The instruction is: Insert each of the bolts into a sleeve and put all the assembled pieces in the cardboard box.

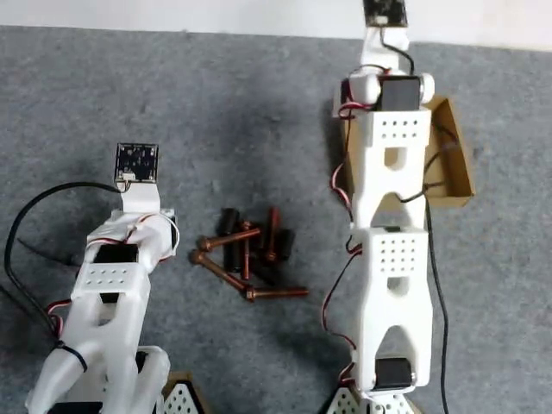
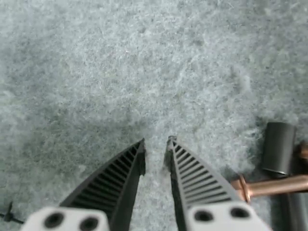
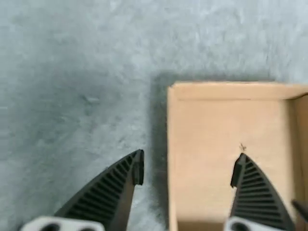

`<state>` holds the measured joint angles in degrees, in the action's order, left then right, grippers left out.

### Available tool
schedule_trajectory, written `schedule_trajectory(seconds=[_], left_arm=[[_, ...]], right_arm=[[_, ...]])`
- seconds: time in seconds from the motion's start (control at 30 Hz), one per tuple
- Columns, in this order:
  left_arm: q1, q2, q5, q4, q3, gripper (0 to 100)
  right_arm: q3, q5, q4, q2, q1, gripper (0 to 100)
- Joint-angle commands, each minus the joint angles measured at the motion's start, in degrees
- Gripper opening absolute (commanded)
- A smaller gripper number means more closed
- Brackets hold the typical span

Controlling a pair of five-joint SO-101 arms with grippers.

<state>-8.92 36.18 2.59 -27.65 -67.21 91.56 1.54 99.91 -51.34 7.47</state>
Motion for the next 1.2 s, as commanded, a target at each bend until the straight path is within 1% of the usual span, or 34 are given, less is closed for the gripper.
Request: schedule_trajectory(seconds=[0.0, 0.17, 0.43, 0.5, 0.73, 0.93, 1.03, 1.17], left_arm=[[-0.4, 0.2, 0.6, 1.1, 0.4, 9], [-0.4, 0.2, 0.6, 1.1, 0.4, 9], [-0.4, 0.2, 0.6, 1.1, 0.4, 9], [-0.5, 0.2, 0.6, 1.1, 0.4, 9], [-0.7, 0.2, 0.6, 1.0, 0.4, 9], [-0.6, 0.2, 0.6, 1.1, 0.4, 9], [-0.6, 0.2, 0.6, 1.1, 0.4, 9], [-0.6, 0.2, 0.6, 1.1, 0.4, 9]], right_arm=[[-10.3, -0.7, 1.2, 10.7, 3.1, 28.1], [-28.1, -0.9, 1.1, 23.3, 7.5, 28.1], [-55.1, -7.0, 0.7, 43.2, 14.7, 28.1], [-61.7, -6.8, -1.5, 47.4, 16.0, 28.1], [-89.6, -6.3, -16.7, 60.5, 16.4, 28.1], [-114.9, -6.3, -34.5, 69.7, 16.6, 28.1], [-125.0, -6.3, -44.2, 73.1, 16.7, 28.1], [-134.7, -6.3, -54.2, 74.5, 20.0, 28.1]])
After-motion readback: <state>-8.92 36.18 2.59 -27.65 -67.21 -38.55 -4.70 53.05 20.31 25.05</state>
